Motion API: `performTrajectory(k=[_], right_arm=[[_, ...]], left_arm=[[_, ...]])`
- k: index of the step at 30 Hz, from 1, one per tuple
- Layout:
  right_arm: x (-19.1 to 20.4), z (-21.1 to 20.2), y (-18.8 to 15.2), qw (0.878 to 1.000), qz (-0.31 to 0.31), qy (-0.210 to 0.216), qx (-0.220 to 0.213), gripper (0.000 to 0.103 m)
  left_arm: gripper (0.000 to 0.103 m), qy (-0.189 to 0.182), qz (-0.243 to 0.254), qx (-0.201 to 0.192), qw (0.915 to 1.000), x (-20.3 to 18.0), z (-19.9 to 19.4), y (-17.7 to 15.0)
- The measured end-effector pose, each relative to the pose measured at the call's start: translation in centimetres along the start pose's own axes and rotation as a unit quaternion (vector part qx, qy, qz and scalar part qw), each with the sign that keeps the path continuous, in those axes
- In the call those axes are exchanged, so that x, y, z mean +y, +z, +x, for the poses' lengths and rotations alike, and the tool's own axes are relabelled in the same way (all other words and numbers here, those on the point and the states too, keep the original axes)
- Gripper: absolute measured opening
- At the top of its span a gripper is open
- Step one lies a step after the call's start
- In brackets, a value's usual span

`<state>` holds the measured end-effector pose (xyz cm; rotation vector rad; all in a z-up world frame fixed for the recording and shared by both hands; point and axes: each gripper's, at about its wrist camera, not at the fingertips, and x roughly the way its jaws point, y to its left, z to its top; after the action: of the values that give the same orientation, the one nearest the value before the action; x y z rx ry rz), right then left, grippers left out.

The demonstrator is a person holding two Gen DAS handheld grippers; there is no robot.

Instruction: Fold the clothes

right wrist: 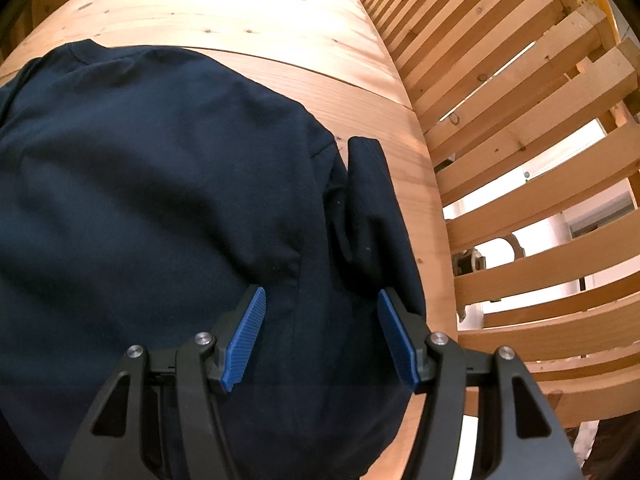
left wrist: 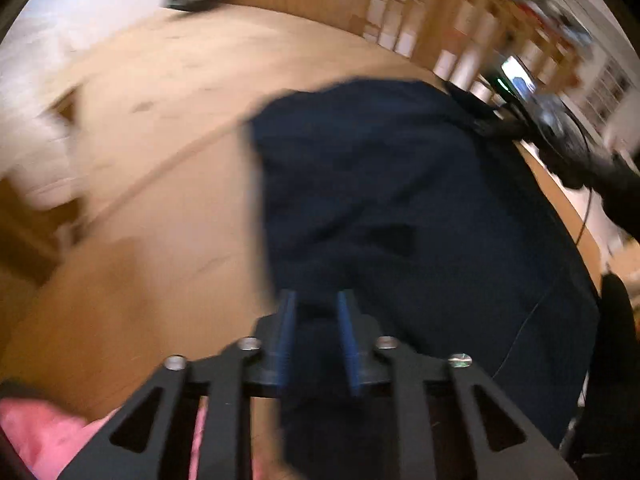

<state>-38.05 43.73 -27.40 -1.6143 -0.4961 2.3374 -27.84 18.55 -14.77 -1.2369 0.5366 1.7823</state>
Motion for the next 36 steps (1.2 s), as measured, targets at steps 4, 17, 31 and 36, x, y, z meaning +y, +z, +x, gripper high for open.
performTrajectory(k=[4,17,31,36], right_arm=[[-0.1,0.0,-0.1,1.0,0.001,0.005,-0.002,0.058],[-0.2,0.0,-0.2,1.0,0.001,0.016,-0.006,0.058],[-0.2,0.0,-0.1,1.0,-0.01,0.017,-0.007,0.058],[-0.2,0.1,0.1,1.0,-0.015,0.016,-0.003,0.058]], left_arm=[[0.025,-0.007,0.015,0.024,0.9996,-1.7,3.5,1.7],[0.023,0.034,0.041,0.065,0.9965,-3.0,7.0,2.6],[0.004,0.217,-0.054,-0.025,0.9744,8.4,-6.2,-0.6],[0.013,0.443,-0.115,0.048,0.8879,16.0,-8.6,-3.3]])
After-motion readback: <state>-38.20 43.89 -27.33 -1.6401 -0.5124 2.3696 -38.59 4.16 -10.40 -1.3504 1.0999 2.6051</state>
